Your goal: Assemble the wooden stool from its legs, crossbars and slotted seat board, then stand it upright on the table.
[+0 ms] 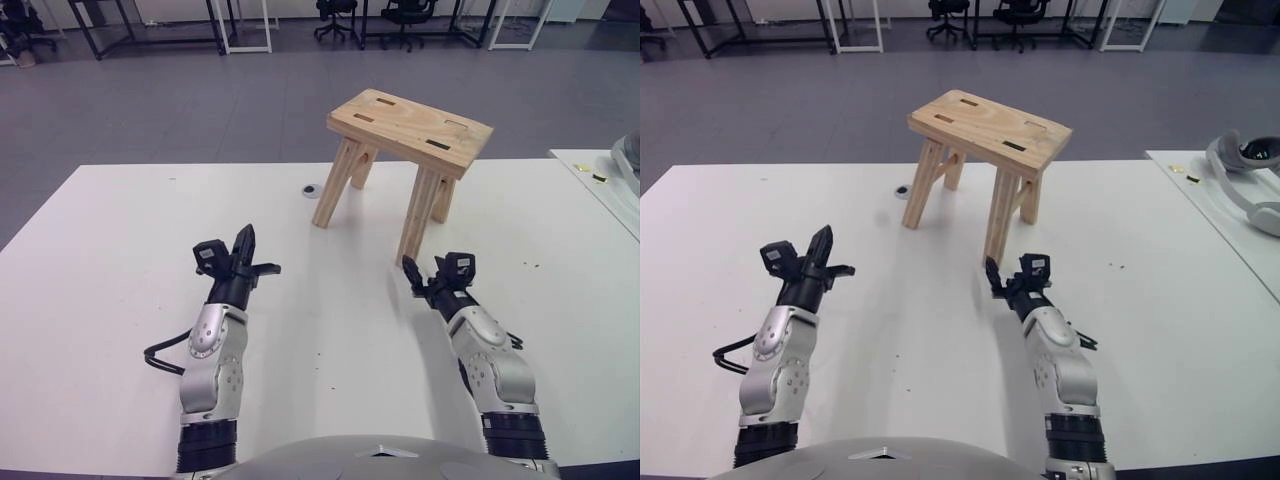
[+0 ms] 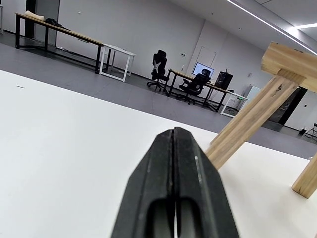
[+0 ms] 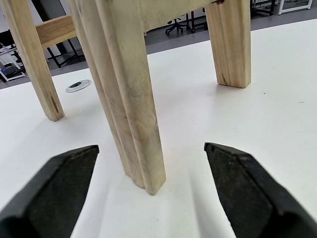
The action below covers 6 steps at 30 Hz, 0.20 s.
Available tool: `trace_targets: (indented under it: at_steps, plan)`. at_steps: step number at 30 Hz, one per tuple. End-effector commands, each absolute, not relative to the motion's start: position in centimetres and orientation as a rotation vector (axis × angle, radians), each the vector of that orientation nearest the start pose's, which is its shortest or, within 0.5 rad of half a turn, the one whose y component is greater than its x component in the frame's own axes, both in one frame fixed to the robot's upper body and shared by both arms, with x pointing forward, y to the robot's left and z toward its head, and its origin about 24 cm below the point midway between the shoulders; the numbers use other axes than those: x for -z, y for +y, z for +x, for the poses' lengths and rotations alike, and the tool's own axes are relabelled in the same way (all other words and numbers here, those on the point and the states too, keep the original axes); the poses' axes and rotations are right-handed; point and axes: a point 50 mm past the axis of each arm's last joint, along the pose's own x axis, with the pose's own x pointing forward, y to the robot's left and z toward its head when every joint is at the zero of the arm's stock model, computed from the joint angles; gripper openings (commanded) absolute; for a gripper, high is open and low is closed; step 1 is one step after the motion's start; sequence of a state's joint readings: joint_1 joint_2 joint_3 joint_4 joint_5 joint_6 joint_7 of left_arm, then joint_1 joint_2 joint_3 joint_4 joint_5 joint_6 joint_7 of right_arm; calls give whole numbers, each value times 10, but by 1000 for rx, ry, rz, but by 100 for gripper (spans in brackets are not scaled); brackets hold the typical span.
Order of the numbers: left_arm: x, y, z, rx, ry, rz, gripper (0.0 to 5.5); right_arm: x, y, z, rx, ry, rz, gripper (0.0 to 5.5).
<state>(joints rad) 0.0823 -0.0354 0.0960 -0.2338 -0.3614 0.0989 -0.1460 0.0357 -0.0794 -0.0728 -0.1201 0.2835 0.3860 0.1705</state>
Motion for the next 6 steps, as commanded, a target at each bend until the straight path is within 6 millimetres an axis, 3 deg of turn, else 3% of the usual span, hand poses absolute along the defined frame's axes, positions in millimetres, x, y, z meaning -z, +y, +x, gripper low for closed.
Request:
trace_targets:
  at_steps: [1,6]
  plan:
    - [-70,155,244,124,-84,-379,0,-29,-168,242,-118,266,227,399]
    - [-73,152,245,143,-109,-396,0,-28,-167,244,-121,266,216,399]
